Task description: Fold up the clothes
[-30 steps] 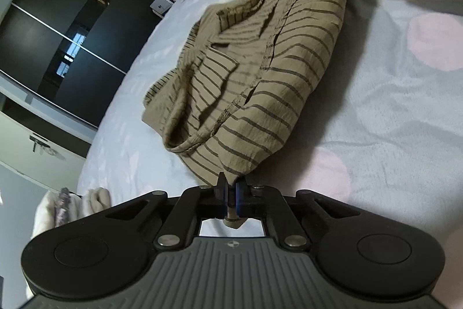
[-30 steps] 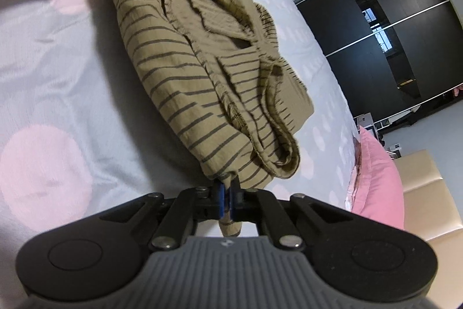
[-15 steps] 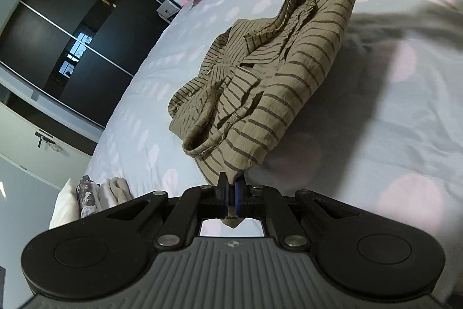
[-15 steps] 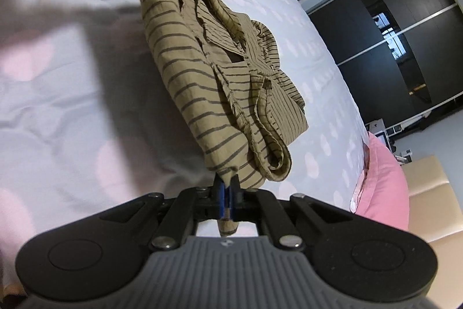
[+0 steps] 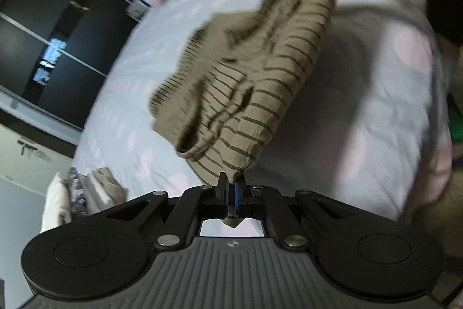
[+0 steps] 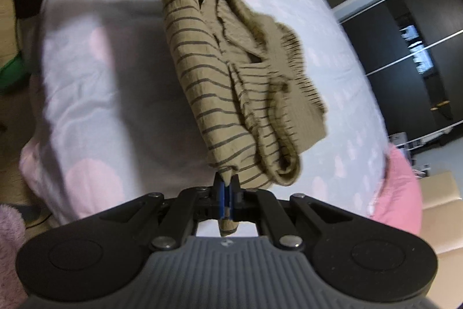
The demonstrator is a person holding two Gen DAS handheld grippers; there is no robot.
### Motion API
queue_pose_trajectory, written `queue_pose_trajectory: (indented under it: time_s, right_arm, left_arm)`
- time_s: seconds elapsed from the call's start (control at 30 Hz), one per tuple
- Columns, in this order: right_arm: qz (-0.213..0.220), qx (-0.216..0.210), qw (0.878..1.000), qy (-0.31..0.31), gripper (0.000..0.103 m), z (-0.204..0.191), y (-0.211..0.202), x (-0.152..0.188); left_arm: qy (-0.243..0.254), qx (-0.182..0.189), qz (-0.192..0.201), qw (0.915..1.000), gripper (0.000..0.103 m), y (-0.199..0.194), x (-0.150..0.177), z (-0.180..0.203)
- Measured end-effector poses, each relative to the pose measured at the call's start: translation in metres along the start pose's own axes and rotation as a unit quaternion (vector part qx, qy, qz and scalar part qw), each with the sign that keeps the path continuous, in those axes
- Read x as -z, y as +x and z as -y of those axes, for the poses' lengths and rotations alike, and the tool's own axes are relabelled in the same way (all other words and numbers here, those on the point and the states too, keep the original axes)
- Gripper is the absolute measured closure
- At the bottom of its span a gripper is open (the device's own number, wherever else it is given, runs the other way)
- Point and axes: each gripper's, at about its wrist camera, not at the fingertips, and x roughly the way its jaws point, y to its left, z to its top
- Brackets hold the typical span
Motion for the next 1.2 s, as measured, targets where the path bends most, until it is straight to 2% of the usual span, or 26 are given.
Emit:
queue_pose_trajectory:
  time_s: [0.1,0.2,0.47,0.67,0.8,0.83,0.9,0.97,1.07,1.13,1.2]
  right_arm:
    - [-0.015,-0.017,1.000,-0.017,0.100,-0.010,0.012,0.004]
    - [-0.025,-0.033,0.999,-0.034,0.100,-0.019,0.021,0.006]
    - [-0.045,-0.066,0.996,-0.032,0.099,-0.027,0.044,0.012]
    - [-0.051,-0.066,0.995,-0.047,0.099,-0.034,0.053,0.013]
    - [-0.053,-0.059,0.995,-0.055,0.092,-0.036,0.051,0.012]
    - [-0.053,-0.055,0.995,-0.057,0.089,-0.036,0.050,0.012]
    - [-0.053,-0.049,0.996,-0.061,0.071,-0.037,0.044,0.010]
    - [-0.046,-0.051,0.996,-0.059,0.070,-0.036,0.033,0.008]
    - [-0.032,-0.052,0.997,-0.054,0.066,-0.030,0.020,0.001]
    - [-0.019,-0.046,0.998,-0.045,0.060,-0.026,0.012,-0.004]
    - [-0.005,-0.049,0.998,-0.025,0.058,-0.019,0.004,-0.008]
  left_arm:
    - [0.014,0.028,-0.019,0.9993,0.101,0.014,0.004,0.011]
    - [0.035,0.041,-0.030,0.9981,0.101,0.025,0.006,0.015]
    - [0.026,0.083,-0.063,0.9942,0.101,0.058,0.015,0.017]
    - [0.034,0.087,-0.070,0.9932,0.101,0.070,0.017,0.019]
    - [0.016,0.089,-0.077,0.9929,0.098,0.071,0.016,0.011]
    - [0.005,0.093,-0.081,0.9924,0.094,0.070,0.016,0.008]
    - [-0.018,0.102,-0.088,0.9907,0.087,0.067,0.015,0.002]
    - [-0.043,0.127,-0.085,0.9874,0.077,0.060,0.015,-0.008]
    - [-0.071,0.153,-0.065,0.9836,0.068,0.048,0.012,-0.023]
    - [-0.095,0.167,-0.058,0.9796,0.064,0.042,0.008,-0.037]
    - [-0.121,0.178,-0.043,0.9756,0.063,0.036,0.004,-0.047]
